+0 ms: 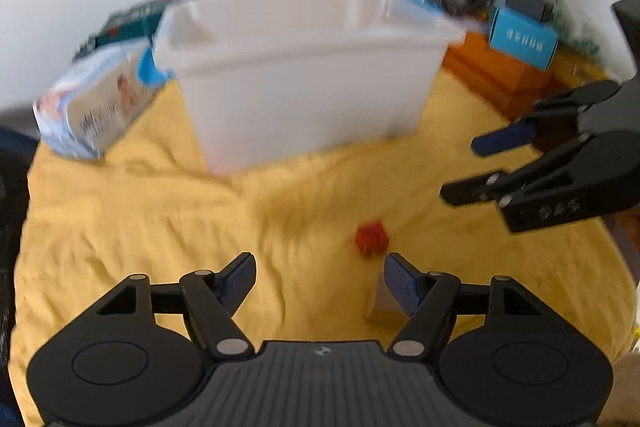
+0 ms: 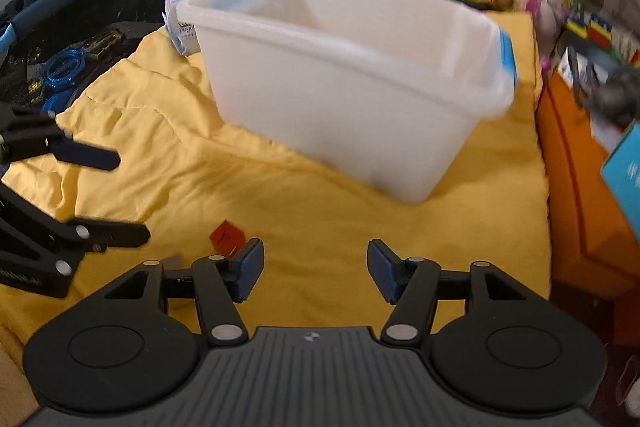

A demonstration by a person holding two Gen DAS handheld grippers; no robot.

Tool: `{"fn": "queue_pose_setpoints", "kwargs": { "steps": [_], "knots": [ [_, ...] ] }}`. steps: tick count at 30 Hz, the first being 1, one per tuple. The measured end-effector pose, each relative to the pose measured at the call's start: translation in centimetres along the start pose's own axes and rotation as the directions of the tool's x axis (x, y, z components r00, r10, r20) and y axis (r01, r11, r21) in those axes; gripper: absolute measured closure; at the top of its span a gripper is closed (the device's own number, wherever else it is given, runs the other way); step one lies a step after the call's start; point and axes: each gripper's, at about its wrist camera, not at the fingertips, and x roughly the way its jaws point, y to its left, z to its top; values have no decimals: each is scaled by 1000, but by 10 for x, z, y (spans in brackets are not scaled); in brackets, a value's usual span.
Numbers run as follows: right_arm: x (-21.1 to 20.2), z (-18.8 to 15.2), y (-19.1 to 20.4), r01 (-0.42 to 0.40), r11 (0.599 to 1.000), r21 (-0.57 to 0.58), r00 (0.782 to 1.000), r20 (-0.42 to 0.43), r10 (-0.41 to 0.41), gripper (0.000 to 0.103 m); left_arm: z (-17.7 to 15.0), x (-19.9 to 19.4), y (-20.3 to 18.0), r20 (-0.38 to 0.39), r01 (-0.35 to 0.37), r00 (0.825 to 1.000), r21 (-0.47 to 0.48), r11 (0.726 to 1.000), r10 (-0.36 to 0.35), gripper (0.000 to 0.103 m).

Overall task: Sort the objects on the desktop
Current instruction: 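Grasp the brown wooden cube with the left gripper while the right grasps the red cube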

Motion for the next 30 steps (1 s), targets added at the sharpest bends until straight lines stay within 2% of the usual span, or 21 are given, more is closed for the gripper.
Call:
{"fn": "queue_pose_setpoints", "kwargs": {
  "steps": [4, 8, 12, 15, 17, 19, 22, 23, 27, 30],
  "knots": [
    [6, -9, -3, -30, 998, 53, 999, -32, 31, 40, -11, 18, -5, -49, 7, 999, 19, 1000, -6, 28],
    [8, -13, 1, -31, 999, 40, 999, -42, 33, 40, -14, 25, -1, -38, 89, 995, -56, 994, -91, 27],
    [7, -16, 2, -30, 999, 34, 999, -38, 32, 40, -16, 21, -5, -28, 154, 987, -37, 987, -155, 52],
    [10, -17, 3, -34, 999, 37, 998, -50, 36, 40, -17, 21, -17, -41, 191, 981, 12, 981, -191, 53],
    [10, -16, 6, -35, 999, 29, 998, -51, 37, 40, -20, 26, -25, -78, 220, 973, 39, 975, -216, 53],
    [9, -14, 9, -35, 999, 16, 998, -48, 35, 40, -26, 33, -35, -115, 192, 977, 97, 977, -181, 53],
    [10, -11, 12, -26, 1000, -2, 999, -46, 26, 40, -31, 33, -43, -72, 164, 986, 184, 969, -154, 59],
    [11, -11, 13, -26, 1000, -7, 999, -47, 26, 40, -30, 32, -44, -59, 170, 985, 188, 967, -162, 69],
    [16, -8, 16, -29, 999, -21, 998, -52, 28, 40, -29, 31, -47, -39, 185, 983, 235, 954, -181, 70],
    [20, -3, 19, -53, 998, -16, 997, -57, 52, 40, -31, 25, -36, -59, 161, 987, 207, 965, -152, 70]
  ]
}}
